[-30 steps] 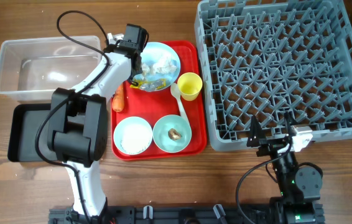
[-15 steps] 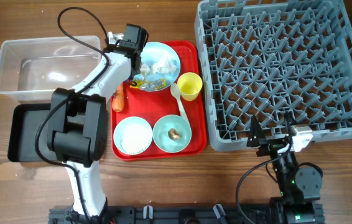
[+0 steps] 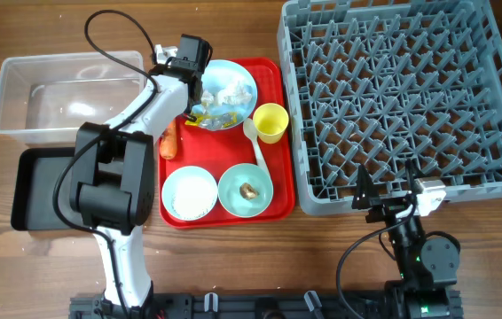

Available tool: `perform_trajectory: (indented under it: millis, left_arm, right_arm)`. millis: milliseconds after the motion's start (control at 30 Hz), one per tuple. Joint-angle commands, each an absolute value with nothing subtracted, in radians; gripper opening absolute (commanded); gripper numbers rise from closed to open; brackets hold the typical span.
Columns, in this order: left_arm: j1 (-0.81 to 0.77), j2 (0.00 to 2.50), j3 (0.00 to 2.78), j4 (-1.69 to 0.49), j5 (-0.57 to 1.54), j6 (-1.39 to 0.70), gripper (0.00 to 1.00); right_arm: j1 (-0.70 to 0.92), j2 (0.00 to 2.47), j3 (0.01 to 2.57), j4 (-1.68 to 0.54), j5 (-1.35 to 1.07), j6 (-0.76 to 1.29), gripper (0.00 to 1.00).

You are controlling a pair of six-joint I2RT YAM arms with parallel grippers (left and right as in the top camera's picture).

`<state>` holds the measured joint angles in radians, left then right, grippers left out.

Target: Sort waste into correct bins and load items into the dishwasher rack

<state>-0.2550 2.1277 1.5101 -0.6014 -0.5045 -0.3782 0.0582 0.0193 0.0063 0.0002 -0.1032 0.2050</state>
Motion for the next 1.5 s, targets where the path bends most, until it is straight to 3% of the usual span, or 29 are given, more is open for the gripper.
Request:
perform_trajectory:
  millis: [0,33,267,467,867,1067,1233,1467]
  left_arm:
    - [-0.244,2.157,1.504,-0.598,-0.525,-0.37,0.36]
    - [-0.239,2.16,1.504,-0.598,-0.525,-0.37,0.36]
    - [-0.222,2.16,1.504,-0.598,-0.525,-0.37,0.04]
    - [-0.237,2.112,1.526,-0.601,-0.526,-0.317,0.04]
    - [-0.242,1.783,1.546,-0.605,-0.471,-0.318,0.04]
    - [-0.041,1.784,1.542,-0.606,-0.487,-0.33,0.04]
    - [0.197,1.839,1.542,-0.609,-0.323,-0.44,0.04]
    - [0.317,1.949,1.541,-0.589,-0.25,-0.515,0.04]
  right_arm:
    - [0.062,0.018,0.005,0.006,-0.092,0.212,1.0]
    - [0.062,0.018,0.005,0.006,-0.092,0.212,1.0]
    - [0.062,0.018,0.005,0.006,-0.092,0.212,1.0]
    - [0.062,0.018,0.005,0.006,-0.092,0.212,1.0]
    - [0.062,0.018,0.005,0.006,-0.092,0.212,1.0]
    - [0.062,0.018,0.005,0.006,-0.092,0.212,1.0]
    - [0.062,0.018,0.005,0.006,-0.092,0.212,1.0]
    - [0.062,0.018,0.005,0.006,-0.092,0.212,1.0]
